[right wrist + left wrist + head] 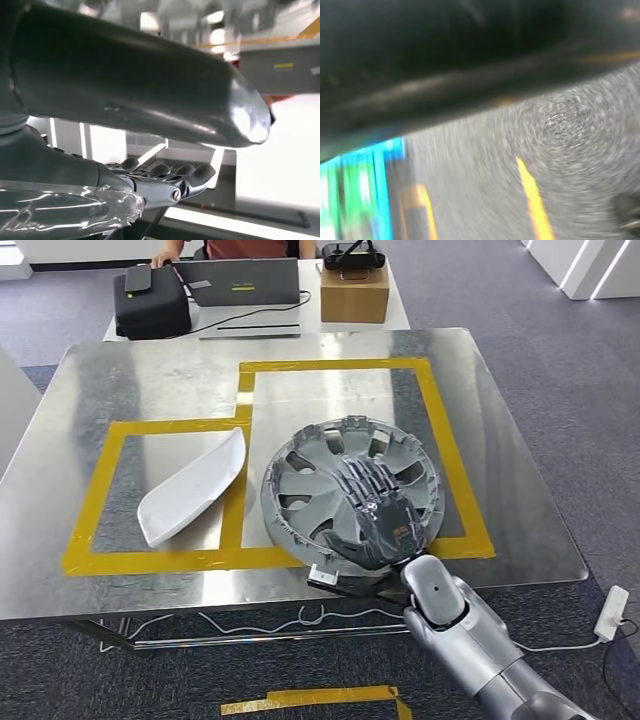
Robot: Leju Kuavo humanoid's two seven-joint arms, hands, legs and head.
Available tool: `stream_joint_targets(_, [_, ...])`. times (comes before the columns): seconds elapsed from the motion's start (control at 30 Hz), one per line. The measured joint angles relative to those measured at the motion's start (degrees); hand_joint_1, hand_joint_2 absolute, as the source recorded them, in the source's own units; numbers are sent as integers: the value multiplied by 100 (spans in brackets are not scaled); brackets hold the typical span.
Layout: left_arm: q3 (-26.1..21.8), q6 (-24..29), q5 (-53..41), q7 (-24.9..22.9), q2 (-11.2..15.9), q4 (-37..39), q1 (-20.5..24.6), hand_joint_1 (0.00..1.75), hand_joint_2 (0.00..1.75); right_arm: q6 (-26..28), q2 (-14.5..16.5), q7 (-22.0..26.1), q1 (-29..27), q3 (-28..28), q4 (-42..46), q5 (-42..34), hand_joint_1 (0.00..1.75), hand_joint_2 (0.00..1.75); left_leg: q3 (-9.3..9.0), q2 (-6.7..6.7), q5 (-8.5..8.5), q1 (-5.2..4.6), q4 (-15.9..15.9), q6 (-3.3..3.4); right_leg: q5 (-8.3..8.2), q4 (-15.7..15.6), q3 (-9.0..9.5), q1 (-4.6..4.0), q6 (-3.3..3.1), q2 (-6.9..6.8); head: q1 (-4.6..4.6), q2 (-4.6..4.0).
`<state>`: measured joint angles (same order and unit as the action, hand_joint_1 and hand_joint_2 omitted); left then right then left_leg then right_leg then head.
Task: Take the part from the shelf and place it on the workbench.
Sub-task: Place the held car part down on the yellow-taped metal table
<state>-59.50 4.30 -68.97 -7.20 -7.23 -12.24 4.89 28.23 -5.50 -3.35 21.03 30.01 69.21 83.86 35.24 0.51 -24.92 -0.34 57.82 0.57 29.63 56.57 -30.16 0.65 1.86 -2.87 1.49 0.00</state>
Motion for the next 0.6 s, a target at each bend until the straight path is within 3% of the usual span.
stream_joint_targets(0.1, [-642, 525, 962, -2, -268, 0, 87, 0, 0, -104, 1, -232, 31, -46, 180, 182, 0, 0, 0, 0, 1, -3, 0, 1, -2, 0, 1, 3, 3, 0, -1, 0])
stream_joint_targets(0.23, [-1150, 593, 1115, 1, -488, 0, 146, 0, 0, -171, 1, -291, 48, -87, 330, 236, 0, 0, 0, 0, 0, -4, 1, 2, -5, -1, 1, 4, 8, 2, -3, 0])
stream_joint_targets(0.6, [-1648, 709, 1342, -34, -548, 0, 233, 0, 0, -426, 50, -284, 836, -122, 151, 107, 0, 0, -3, 1, 11, 3, 1, 8, -10, 1, 3, -3, 13, 5, -1, 0])
